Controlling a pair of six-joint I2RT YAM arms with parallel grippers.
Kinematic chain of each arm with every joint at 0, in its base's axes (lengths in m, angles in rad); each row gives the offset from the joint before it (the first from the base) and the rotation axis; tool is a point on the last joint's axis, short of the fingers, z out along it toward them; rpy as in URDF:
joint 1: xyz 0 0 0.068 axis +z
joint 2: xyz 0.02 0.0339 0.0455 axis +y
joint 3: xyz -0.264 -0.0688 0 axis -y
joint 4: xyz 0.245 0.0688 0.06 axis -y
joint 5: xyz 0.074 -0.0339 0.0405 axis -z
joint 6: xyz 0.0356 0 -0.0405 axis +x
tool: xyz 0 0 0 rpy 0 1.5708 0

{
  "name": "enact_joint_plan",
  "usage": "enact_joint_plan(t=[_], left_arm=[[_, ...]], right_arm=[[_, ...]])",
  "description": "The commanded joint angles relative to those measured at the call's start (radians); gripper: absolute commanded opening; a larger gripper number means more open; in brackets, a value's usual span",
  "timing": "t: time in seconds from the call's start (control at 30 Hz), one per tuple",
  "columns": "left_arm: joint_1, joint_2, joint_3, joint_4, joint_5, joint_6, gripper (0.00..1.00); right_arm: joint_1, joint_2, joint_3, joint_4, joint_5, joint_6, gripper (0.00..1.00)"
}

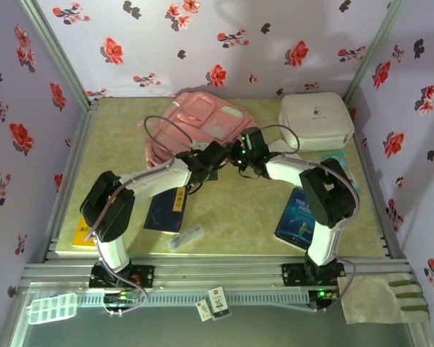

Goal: Pack the student bag
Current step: Unzip the student bag at the top-center of the table.

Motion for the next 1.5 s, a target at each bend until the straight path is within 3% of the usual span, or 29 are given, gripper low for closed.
enact_joint_plan(t=[0.0, 0.17, 0.4, 0.53, 0.83, 0.97, 1.2, 1.47], left_arm=[[0.003, -0.063, -0.022, -0.022, -0.025, 0.073, 0.0], [0.043, -0.158, -0.101, -0.039, 0.03, 0.169, 0.0], [0.217, -0.276, -0.248, -0.049, 0.105, 0.298, 0.0], [0.281, -0.318, -0.25, -0.028, 0.189, 0.366, 0.0], [0.277, -0.337, 0.021, -0.14, 0.374, 0.541, 0.0], [0.259, -0.32, 0.04, -0.091, 0.5, 0.558, 0.0], [0.159, -0.192, 0.093, -0.094, 0.549, 0.53, 0.0], [0.044, -0.027, 0.175, -0.135, 0.554, 0.422, 0.0]], right_arm=[[-0.011, -0.056, 0.026, -0.054, 0.092, -0.036, 0.04], [-0.049, -0.031, 0.022, -0.057, 0.137, -0.035, 0.04], [-0.078, 0.02, 0.061, -0.072, 0.166, -0.039, 0.04], [-0.084, 0.044, 0.081, -0.057, 0.143, -0.041, 0.06], [-0.125, 0.062, 0.209, -0.121, 0.043, -0.149, 0.09], [-0.162, 0.051, 0.216, -0.154, 0.051, -0.171, 0.14], [-0.212, 0.053, 0.2, -0.255, 0.008, -0.215, 0.31], [-0.217, -0.147, -0.028, -0.337, 0.099, -0.19, 0.58]])
